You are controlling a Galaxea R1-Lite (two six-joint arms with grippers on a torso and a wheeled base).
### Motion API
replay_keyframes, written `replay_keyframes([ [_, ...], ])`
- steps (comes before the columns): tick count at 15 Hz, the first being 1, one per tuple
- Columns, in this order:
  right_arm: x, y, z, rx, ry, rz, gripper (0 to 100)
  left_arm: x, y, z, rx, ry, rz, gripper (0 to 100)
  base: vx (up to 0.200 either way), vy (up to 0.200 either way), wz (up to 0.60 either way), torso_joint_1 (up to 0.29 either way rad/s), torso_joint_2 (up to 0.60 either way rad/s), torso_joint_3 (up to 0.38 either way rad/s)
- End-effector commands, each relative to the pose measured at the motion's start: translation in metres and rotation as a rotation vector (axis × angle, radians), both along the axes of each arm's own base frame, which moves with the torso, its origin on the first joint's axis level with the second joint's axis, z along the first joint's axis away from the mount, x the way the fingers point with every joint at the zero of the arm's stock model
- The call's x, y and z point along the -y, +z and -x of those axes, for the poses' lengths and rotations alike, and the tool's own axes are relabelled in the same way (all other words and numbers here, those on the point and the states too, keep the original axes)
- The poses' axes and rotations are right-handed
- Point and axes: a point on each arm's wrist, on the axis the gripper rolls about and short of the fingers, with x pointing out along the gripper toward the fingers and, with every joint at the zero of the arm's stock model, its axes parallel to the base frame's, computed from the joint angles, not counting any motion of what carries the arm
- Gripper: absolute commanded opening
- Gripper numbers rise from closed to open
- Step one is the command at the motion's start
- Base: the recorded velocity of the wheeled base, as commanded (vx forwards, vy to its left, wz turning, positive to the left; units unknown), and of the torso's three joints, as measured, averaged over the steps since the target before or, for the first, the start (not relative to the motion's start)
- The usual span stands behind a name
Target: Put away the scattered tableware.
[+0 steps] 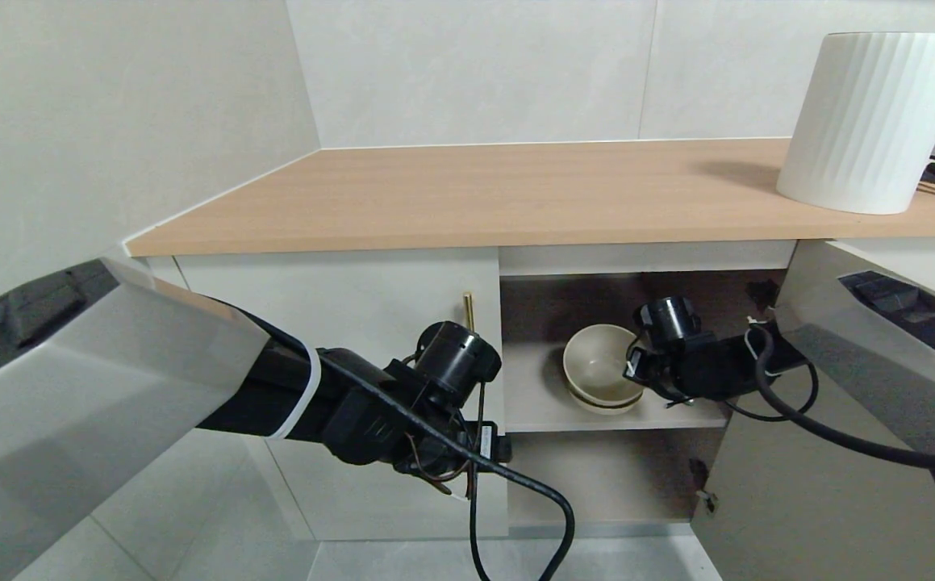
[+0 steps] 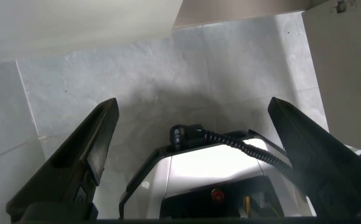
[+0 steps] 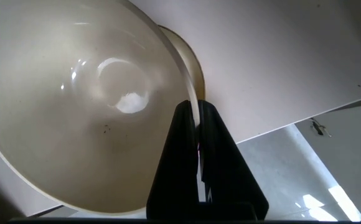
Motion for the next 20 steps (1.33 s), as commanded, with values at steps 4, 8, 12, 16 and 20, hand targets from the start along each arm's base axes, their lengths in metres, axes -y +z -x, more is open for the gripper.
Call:
replay_keyframes([
  [4, -0.0014, -0.0047, -0.0004, -0.007, 0.0, 0.007, 0, 0.0, -0.0007, -0.0001, -0.002, 0.001, -0.001, 100, 0.0, 0.0, 0.0, 0.0, 0.0, 0.0],
  [8, -0.0013, -0.0048, -0.0004, -0.008, -0.002, 0.012, 100, -0.0001, -0.001, 0.0002, -0.003, 0.001, -0.002, 100, 0.0, 0.0, 0.0, 0.0, 0.0, 0.0],
  [12, -0.0013, -0.0048, -0.0003, -0.008, -0.001, 0.011, 100, 0.0, -0.0007, -0.0001, -0.002, 0.001, -0.001, 100, 0.0, 0.0, 0.0, 0.0, 0.0, 0.0],
  [16, -0.0011, -0.0039, 0.0002, -0.01, -0.001, 0.011, 100, -0.0002, -0.0004, 0.0003, -0.002, 0.001, -0.001, 100, 0.0, 0.0, 0.0, 0.0, 0.0, 0.0],
  [20, -0.0018, 0.0015, 0.0047, -0.016, 0.006, 0.014, 100, -0.0012, 0.0021, 0.0006, 0.003, 0.003, 0.003, 100, 0.0, 0.0, 0.0, 0.0, 0.0, 0.0],
])
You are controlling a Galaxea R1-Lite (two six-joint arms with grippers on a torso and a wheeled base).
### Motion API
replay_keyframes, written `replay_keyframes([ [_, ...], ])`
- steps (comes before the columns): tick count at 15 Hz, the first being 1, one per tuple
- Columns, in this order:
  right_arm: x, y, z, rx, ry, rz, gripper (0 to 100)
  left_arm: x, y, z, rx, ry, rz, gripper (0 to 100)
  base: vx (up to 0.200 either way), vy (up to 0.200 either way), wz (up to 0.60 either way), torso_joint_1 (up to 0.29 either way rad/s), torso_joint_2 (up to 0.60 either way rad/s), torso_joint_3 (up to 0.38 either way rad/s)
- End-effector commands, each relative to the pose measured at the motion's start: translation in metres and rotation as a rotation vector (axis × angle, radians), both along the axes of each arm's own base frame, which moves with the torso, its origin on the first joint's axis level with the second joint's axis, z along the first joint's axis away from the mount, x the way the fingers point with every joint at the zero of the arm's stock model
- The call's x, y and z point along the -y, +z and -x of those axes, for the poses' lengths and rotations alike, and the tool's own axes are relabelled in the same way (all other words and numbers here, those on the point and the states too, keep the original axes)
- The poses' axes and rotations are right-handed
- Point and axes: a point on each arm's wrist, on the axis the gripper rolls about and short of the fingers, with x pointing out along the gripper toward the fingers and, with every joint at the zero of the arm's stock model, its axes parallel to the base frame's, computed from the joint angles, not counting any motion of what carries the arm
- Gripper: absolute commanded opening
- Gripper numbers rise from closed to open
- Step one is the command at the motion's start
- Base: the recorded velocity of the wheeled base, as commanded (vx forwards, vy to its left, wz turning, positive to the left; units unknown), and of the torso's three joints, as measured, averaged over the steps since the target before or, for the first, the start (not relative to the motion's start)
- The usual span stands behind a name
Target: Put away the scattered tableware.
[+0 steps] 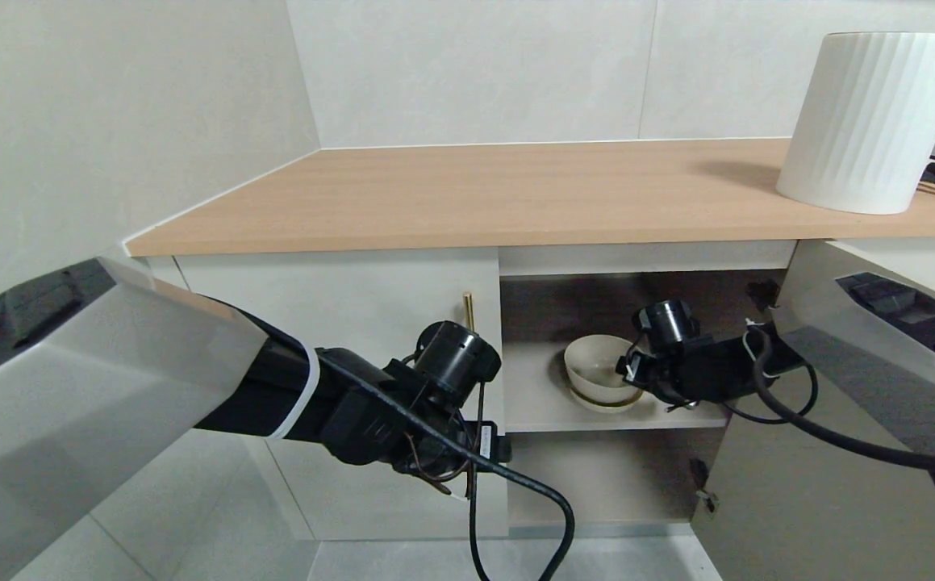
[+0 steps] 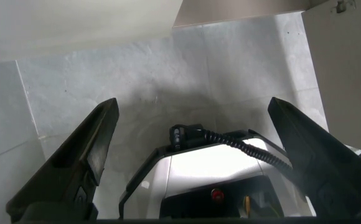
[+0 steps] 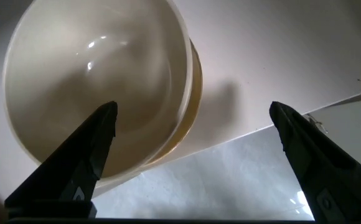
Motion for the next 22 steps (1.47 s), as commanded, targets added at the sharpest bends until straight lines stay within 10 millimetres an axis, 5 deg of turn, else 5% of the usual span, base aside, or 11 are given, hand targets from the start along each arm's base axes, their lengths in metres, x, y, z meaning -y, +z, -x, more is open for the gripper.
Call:
replay_keyframes([
  [1, 0.0, 0.011, 0.006, 0.003, 0.008, -0.006, 100, -0.001, 0.005, 0.001, 0.009, 0.003, 0.008, 100, 0.0, 0.0, 0.0, 0.0, 0.0, 0.0],
  [6, -0.004, 0.048, 0.037, -0.007, 0.103, -0.065, 100, -0.023, 0.023, 0.006, 0.032, 0.042, 0.023, 100, 0.0, 0.0, 0.0, 0.0, 0.0, 0.0],
  [11, 0.003, 0.095, 0.113, -0.004, 0.218, -0.061, 100, -0.07, 0.074, 0.023, 0.134, 0.115, 0.082, 100, 0.0, 0.0, 0.0, 0.0, 0.0, 0.0],
  [13, 0.021, 0.114, 0.164, 0.0, 0.281, -0.052, 100, -0.094, 0.094, 0.045, 0.187, 0.108, 0.078, 100, 0.0, 0.0, 0.0, 0.0, 0.0, 0.0],
  [17, 0.033, 0.152, 0.23, 0.05, 0.375, -0.046, 100, -0.123, 0.11, 0.091, 0.246, 0.12, 0.098, 100, 0.0, 0.0, 0.0, 0.0, 0.0, 0.0],
  [20, 0.04, 0.169, 0.26, 0.056, 0.427, -0.035, 100, -0.138, 0.129, 0.123, 0.339, 0.085, 0.123, 100, 0.0, 0.0, 0.0, 0.0, 0.0, 0.0],
  [22, 0.04, 0.168, 0.262, 0.055, 0.429, -0.033, 100, -0.139, 0.127, 0.127, 0.335, 0.078, 0.121, 100, 0.0, 0.0, 0.0, 0.0, 0.0, 0.0],
])
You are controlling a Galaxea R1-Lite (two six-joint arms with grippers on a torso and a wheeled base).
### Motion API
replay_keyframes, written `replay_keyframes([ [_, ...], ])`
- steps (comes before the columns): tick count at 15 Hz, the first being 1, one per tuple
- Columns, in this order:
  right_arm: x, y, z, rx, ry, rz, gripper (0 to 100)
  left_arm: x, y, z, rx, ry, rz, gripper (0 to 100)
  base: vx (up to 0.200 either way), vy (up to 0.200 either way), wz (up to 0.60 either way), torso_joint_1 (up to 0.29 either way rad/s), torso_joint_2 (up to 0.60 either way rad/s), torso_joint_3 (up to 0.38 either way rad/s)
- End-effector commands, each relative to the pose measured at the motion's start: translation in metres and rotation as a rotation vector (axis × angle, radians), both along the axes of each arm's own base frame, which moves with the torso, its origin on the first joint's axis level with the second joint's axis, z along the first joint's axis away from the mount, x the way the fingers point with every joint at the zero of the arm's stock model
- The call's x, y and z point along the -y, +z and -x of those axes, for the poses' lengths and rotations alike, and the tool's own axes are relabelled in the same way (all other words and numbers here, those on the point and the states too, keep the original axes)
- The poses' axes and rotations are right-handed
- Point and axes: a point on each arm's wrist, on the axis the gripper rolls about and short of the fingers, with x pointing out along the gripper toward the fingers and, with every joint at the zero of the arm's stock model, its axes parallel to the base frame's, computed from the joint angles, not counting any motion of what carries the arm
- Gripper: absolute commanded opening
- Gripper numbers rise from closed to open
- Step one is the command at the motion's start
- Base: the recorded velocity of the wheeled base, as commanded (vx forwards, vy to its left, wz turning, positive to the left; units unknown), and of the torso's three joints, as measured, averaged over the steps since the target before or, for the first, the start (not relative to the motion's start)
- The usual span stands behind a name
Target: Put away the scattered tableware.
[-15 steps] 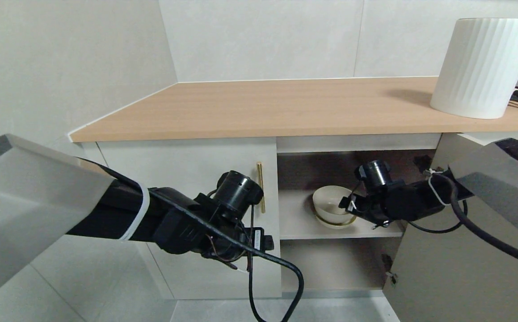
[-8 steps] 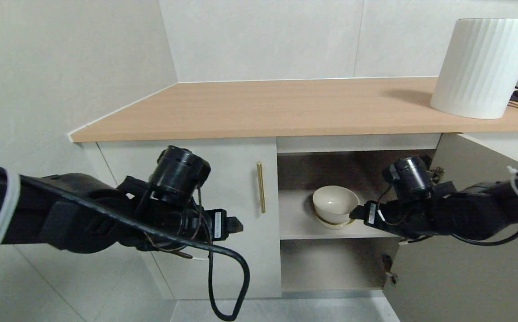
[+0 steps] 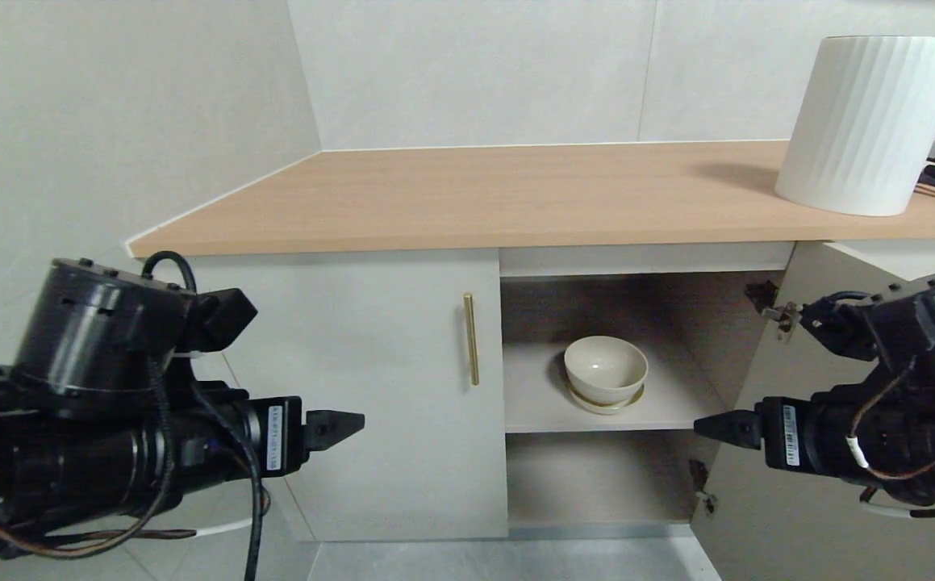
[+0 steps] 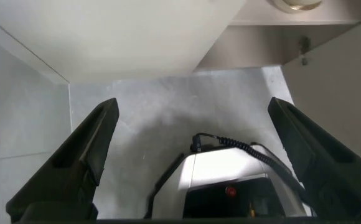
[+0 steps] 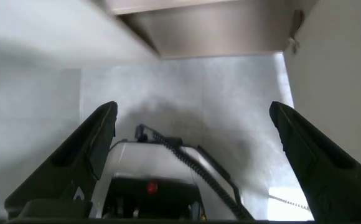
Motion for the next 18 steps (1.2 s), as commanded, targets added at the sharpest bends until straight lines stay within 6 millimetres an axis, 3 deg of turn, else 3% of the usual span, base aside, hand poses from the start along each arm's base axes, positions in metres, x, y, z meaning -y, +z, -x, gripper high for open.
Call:
replay_keyframes([
  [1, 0.005, 0.008, 0.012, 0.035, 0.01, -0.021, 100, -0.004, 0.005, 0.014, 0.034, -0.016, 0.014, 100, 0.0, 0.0, 0.0, 0.0, 0.0, 0.0],
  [4, 0.003, 0.003, 0.009, 0.017, 0.012, -0.009, 100, -0.001, 0.004, 0.013, 0.029, -0.021, 0.003, 100, 0.0, 0.0, 0.0, 0.0, 0.0, 0.0],
  [18, 0.001, -0.004, 0.011, -0.007, 0.024, 0.004, 100, 0.0, 0.002, 0.011, 0.025, -0.012, -0.009, 100, -0.2, 0.0, 0.0, 0.004, 0.0, 0.003],
])
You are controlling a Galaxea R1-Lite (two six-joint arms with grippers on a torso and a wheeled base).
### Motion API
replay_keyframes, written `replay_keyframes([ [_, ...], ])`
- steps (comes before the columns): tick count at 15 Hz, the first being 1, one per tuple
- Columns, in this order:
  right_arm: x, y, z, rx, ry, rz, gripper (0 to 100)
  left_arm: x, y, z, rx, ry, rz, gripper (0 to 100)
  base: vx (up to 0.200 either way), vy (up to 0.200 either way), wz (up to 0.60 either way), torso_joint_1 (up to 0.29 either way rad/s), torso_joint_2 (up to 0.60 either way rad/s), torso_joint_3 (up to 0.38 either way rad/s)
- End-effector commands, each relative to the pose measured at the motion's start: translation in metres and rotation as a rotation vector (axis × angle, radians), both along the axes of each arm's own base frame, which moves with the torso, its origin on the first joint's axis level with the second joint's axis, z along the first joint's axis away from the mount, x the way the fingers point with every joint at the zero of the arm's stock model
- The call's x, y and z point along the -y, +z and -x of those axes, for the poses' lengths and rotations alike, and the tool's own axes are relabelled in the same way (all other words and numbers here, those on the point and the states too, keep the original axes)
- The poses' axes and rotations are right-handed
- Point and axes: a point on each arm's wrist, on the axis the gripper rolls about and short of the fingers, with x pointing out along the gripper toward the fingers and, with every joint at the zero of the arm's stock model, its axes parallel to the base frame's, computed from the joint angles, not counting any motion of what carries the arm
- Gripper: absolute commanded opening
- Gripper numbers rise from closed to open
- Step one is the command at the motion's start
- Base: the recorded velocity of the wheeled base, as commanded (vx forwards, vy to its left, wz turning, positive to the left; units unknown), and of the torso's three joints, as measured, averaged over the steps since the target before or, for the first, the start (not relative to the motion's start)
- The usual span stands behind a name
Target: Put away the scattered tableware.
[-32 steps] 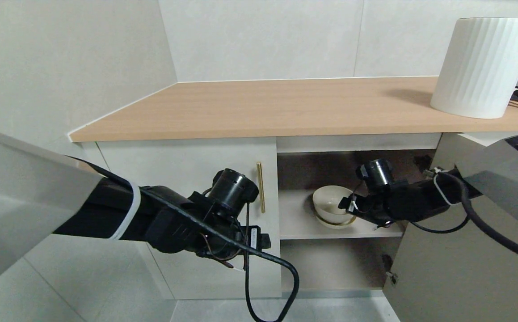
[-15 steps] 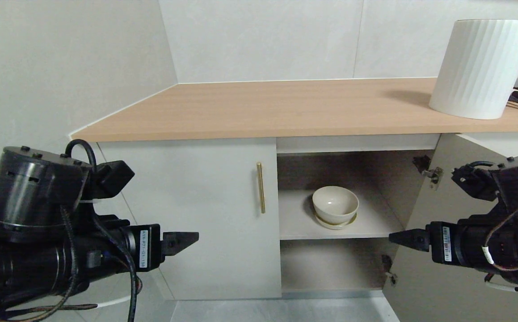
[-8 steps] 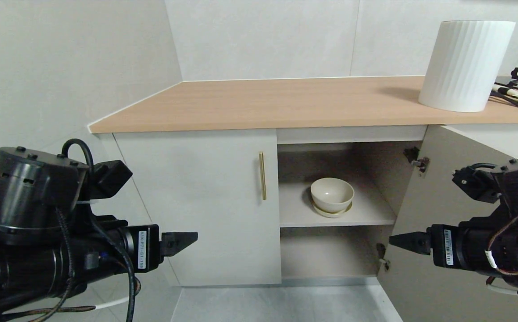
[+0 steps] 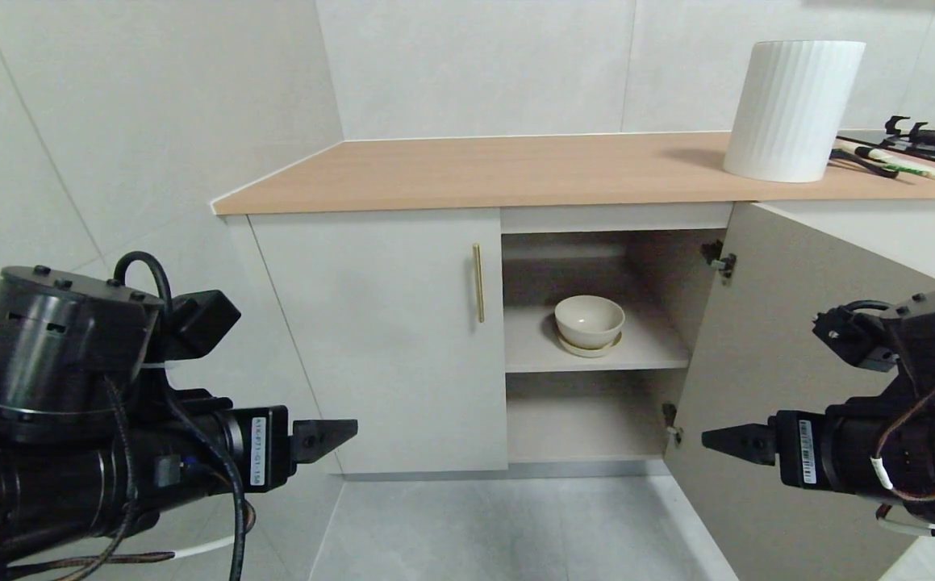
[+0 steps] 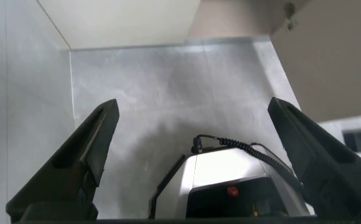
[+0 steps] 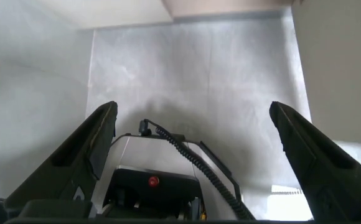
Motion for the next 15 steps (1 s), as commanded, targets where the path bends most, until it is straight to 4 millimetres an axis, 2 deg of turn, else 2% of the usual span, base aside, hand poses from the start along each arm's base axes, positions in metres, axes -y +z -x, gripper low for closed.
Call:
replay_keyframes([
  [1, -0.001, -0.002, -0.001, -0.009, 0.0, 0.005, 100, 0.0, -0.001, -0.001, -0.005, 0.001, -0.003, 100, -0.2, 0.0, 0.0, 0.002, 0.01, 0.002],
  [14, 0.004, -0.005, 0.007, 0.002, 0.035, 0.052, 100, 0.001, -0.003, -0.002, -0.01, 0.001, -0.006, 100, 0.0, 0.0, 0.0, 0.0, 0.0, 0.0],
  [15, 0.007, -0.004, 0.011, 0.005, 0.049, 0.069, 100, 0.001, -0.003, -0.002, -0.012, 0.003, -0.007, 100, 0.0, -0.2, 0.0, 0.002, 0.0, 0.002],
])
